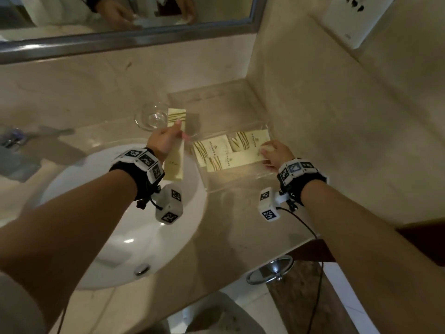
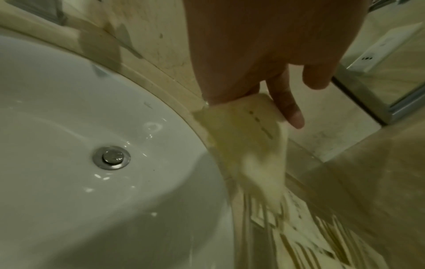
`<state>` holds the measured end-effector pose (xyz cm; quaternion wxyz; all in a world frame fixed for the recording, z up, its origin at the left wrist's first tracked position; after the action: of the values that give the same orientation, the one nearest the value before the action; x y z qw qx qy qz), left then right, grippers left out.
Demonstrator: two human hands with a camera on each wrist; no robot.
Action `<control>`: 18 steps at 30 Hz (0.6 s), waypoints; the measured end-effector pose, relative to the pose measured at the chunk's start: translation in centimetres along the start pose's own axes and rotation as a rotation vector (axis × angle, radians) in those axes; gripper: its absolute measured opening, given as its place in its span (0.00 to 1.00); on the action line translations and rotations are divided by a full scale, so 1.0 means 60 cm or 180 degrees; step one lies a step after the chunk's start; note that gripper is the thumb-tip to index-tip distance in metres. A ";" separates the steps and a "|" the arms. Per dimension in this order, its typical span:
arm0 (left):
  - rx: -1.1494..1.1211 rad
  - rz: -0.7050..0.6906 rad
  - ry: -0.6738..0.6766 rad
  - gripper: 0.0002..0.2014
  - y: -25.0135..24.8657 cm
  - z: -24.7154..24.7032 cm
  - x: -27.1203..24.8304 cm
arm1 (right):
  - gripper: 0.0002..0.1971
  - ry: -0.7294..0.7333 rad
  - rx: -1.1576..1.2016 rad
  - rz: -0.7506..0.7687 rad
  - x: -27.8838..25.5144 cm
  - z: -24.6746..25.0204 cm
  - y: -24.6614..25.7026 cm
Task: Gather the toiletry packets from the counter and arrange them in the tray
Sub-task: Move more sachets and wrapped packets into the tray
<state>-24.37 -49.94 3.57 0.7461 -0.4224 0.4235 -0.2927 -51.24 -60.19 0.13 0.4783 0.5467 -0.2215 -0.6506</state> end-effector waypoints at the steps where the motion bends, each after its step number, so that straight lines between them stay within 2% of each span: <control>1: 0.0003 -0.0031 0.0014 0.18 0.003 0.003 0.000 | 0.10 0.0071 -0.0256 0.0081 0.005 -0.004 -0.002; 4: 0.0133 -0.0091 0.0056 0.12 0.018 0.010 0.005 | 0.13 0.0179 -0.0615 0.0210 0.015 -0.021 -0.004; 6: 0.0244 -0.0183 0.0091 0.12 0.026 0.012 0.008 | 0.13 0.0182 -0.0651 0.0184 0.022 -0.035 -0.007; 13: 0.0338 -0.0250 0.0219 0.13 0.034 0.014 0.014 | 0.14 -0.0269 -0.0785 0.0090 0.049 -0.044 -0.025; 16: 0.0192 -0.0161 0.0301 0.22 0.033 0.008 0.014 | 0.17 -0.0460 -0.0605 0.0012 0.046 -0.043 -0.030; 18: 0.0082 -0.0135 0.0320 0.29 0.029 0.004 0.013 | 0.19 -0.0791 -0.0861 0.0128 0.041 -0.032 -0.022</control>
<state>-23.65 -49.66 1.82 0.7229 -0.4064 0.4475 -0.3347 -49.83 -61.28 -2.78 0.5294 0.3882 -0.2003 -0.7273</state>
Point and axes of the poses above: each hand's wrist, its own x-axis towards the middle knuckle, its own z-axis out of the back of the hand, y = z × x, the point moved 5 cm from there along x, towards the middle knuckle, and after that the axes turned 7 degrees about x, right-handed, at the moved point
